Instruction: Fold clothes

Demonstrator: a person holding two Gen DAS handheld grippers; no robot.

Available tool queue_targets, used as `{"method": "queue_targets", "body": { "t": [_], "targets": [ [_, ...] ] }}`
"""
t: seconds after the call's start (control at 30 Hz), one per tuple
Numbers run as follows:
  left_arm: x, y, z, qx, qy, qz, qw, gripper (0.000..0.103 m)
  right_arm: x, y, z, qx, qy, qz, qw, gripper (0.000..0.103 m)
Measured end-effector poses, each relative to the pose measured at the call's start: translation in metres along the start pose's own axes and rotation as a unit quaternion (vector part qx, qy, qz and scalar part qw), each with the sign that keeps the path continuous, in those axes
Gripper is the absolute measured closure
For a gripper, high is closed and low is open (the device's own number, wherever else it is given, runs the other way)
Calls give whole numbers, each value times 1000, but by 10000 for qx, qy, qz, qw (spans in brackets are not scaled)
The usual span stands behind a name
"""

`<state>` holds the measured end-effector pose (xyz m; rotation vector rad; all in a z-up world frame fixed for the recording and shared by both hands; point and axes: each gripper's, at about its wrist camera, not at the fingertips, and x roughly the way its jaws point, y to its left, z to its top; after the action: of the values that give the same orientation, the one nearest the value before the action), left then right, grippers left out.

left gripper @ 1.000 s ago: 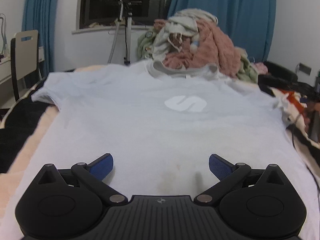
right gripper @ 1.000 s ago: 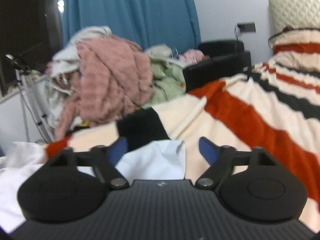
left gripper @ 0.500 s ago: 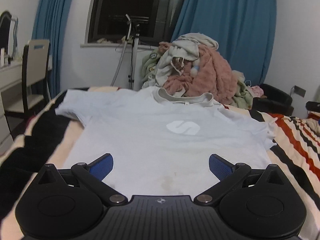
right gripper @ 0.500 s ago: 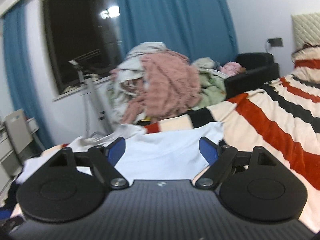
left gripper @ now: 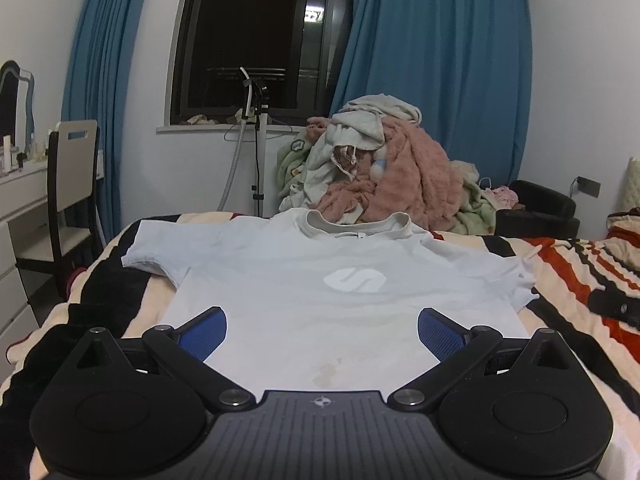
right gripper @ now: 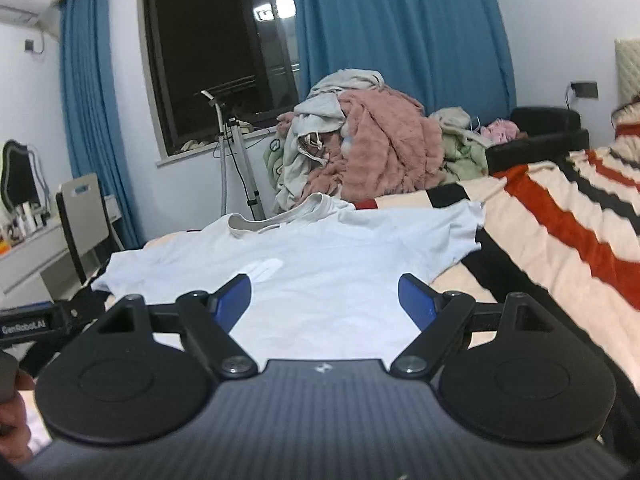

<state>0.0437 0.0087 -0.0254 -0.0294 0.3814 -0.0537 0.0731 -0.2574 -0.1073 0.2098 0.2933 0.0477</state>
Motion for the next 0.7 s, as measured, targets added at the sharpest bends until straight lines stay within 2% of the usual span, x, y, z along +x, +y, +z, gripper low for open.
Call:
{"method": "queue_targets", "body": {
  "t": [0.5,0.7],
  "targets": [
    [13,0,-10,12,100,191,9998,0,17,-11,-8,359,86,-12,9993,21],
    [17,1,-12,16,175,241,9996,0,39,-26,-5,664,-74,-25,9978,21]
  ]
}}
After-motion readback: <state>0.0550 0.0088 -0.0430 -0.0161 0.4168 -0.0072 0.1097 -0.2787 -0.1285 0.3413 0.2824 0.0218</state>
